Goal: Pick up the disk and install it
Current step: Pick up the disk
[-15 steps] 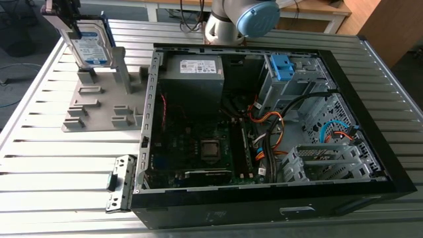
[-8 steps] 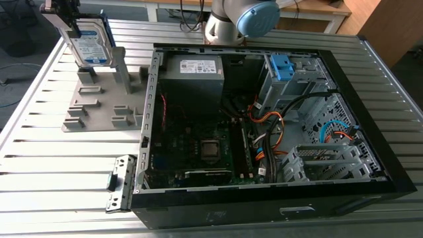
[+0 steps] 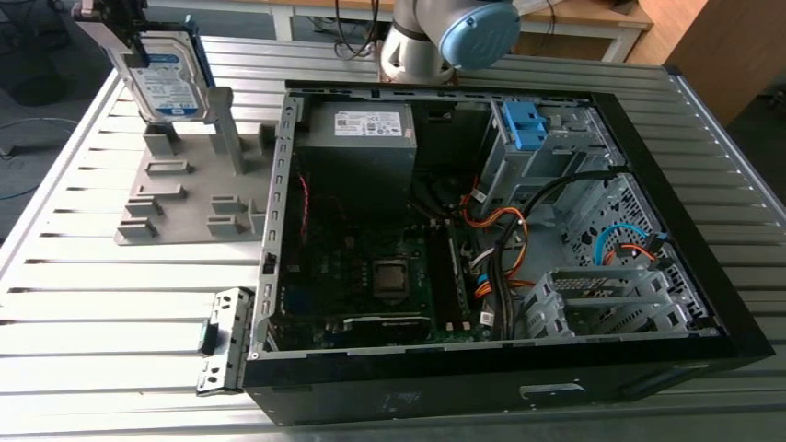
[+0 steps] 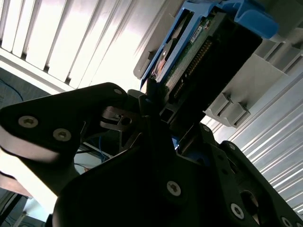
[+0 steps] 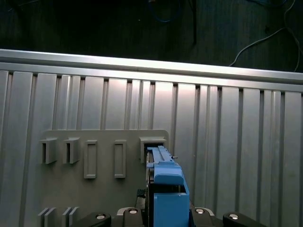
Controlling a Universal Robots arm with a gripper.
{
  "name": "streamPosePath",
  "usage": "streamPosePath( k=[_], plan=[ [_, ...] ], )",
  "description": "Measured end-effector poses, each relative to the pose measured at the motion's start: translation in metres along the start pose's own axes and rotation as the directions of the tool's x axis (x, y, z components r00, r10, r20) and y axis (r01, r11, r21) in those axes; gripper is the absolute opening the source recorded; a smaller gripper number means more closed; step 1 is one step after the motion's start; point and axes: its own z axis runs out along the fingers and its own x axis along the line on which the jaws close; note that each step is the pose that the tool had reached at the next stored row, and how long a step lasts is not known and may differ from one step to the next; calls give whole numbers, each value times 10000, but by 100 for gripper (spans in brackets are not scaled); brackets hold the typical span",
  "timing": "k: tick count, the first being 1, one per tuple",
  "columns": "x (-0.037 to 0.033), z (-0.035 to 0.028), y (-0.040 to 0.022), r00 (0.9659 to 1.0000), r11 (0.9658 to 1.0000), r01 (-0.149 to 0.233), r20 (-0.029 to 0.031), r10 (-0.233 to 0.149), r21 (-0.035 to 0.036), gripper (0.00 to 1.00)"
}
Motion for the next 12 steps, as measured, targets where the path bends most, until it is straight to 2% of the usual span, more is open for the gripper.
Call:
streamPosePath(
  k=[12],
  plan=[
    [-4, -59, 2, 10000, 10000, 0, 2, 0, -2, 36]
  ],
)
